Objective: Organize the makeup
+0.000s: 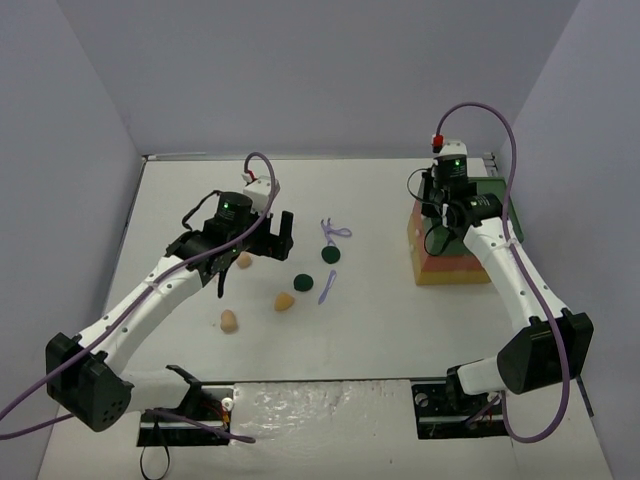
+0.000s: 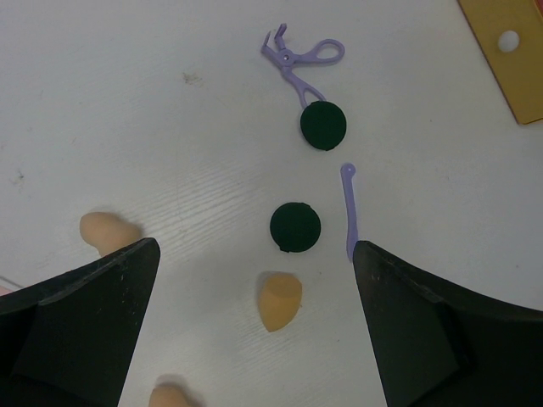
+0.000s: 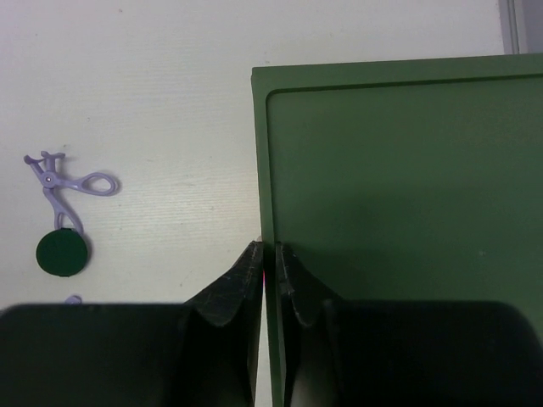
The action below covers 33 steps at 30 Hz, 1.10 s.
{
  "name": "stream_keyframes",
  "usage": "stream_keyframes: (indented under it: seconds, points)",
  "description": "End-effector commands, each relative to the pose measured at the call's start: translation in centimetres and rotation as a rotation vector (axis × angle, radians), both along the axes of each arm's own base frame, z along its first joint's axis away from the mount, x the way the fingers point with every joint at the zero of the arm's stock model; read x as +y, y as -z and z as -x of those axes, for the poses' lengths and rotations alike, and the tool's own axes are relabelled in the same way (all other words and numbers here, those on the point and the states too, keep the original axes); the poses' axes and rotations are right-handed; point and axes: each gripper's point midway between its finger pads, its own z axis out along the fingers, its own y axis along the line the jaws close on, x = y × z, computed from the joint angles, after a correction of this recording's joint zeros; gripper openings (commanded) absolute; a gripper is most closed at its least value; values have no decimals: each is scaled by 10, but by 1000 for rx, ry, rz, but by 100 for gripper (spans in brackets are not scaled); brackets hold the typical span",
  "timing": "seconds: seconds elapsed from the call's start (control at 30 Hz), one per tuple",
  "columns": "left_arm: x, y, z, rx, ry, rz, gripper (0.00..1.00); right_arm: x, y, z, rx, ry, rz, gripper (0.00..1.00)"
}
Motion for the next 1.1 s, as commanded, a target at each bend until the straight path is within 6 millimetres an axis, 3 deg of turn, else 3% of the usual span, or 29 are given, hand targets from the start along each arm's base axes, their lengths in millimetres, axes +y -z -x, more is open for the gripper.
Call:
stream_keyframes:
  seconds: [0.0,0.13,0.37,0.53,0.63,0.67,0.8,0.93,1.07]
  points:
    - [-37,-51,-13,-158,69,100,97,12,0,-2,-9,-37,-56,2]
    - [-64,-52,-8,-190,146,104,97,12,-6,-1,-25,-40,-61,0]
    - [-69,-58,-6,-203,166,116,97,7,-11,1,-40,-37,-37,0]
    - [-61,-72,-1,-230,161,112,97,8,-33,7,-98,-54,1,34]
    - [-49,-82,2,-258,127,94,97,10,-55,12,-161,-34,87,59]
    - [-43,-85,5,-260,111,85,97,17,-63,15,-184,-36,114,62]
    - [-3,-91,5,-273,-33,0,97,41,-66,23,-204,-66,149,83]
    - [50,-94,8,-298,-225,-91,97,72,-37,33,-157,-104,208,95]
    - [97,-91,11,-310,-373,-134,97,87,2,39,-85,-110,240,98]
